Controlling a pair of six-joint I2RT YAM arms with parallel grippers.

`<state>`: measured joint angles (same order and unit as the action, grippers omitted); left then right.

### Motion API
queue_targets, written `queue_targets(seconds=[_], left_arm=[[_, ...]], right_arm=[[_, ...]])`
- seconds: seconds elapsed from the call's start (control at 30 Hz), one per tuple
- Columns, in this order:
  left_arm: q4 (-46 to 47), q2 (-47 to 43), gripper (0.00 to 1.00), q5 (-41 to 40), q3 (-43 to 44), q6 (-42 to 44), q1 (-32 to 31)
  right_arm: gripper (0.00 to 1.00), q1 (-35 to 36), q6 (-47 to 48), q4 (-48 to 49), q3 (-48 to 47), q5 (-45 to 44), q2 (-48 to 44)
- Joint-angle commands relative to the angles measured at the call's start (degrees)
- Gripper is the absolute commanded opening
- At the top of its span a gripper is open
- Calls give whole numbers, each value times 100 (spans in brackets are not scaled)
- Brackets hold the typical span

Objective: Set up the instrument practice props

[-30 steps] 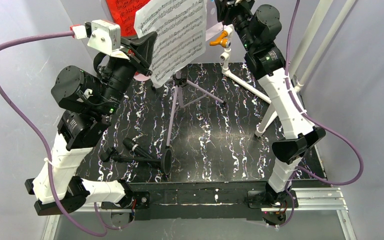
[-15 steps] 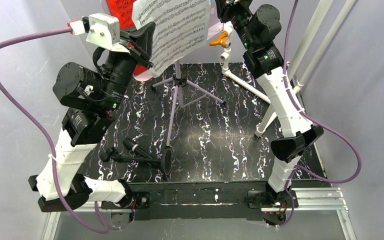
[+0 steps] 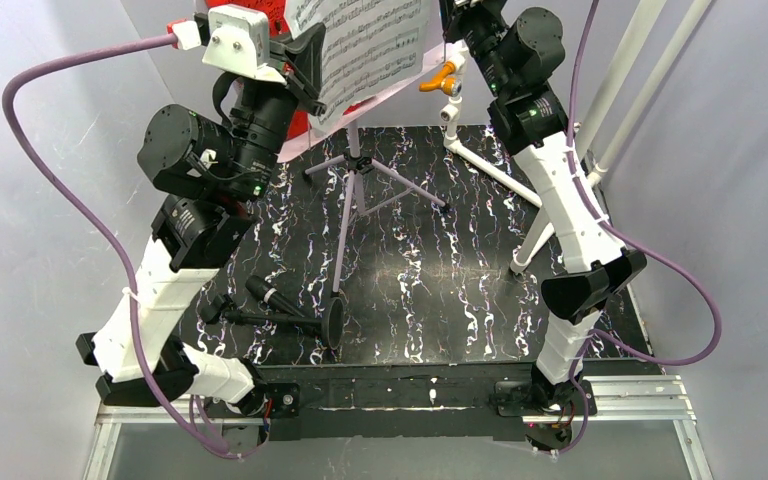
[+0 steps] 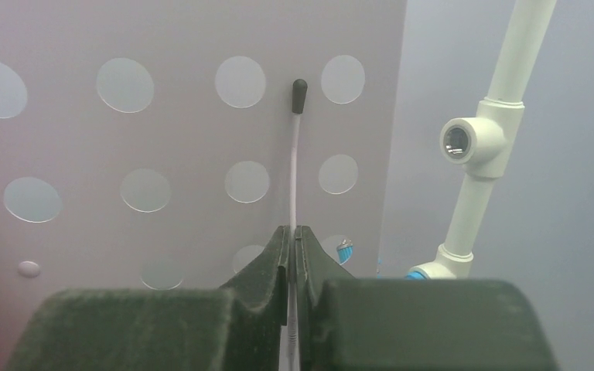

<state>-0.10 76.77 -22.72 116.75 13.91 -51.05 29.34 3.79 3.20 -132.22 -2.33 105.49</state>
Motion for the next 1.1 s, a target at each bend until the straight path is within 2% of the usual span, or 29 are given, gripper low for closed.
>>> queue_targets(seconds=[0.0, 0.07, 0.2, 0.53, 0.87, 1.07], left_arm=[[322, 153, 0, -250, 373, 30, 31], [318, 268, 0, -260, 498, -50, 32], [320, 561, 0, -329, 761, -51, 30], [414, 1311, 0, -1172, 1612, 208, 32], [1306, 1736, 0, -1588, 1713, 961, 18], [1389, 1983, 0, -1552, 1910, 1072, 25]], right_arm=[[6, 1, 57, 426, -222, 163, -26], [1, -7, 56, 489, -142, 186, -53], [1, -16, 36, 726, 143, 182, -183], [1, -68, -165, 1227, 739, 179, -485], [1, -88, -335, 2172, 1571, 194, -829], [1, -87, -335, 2593, 1938, 616, -930]])
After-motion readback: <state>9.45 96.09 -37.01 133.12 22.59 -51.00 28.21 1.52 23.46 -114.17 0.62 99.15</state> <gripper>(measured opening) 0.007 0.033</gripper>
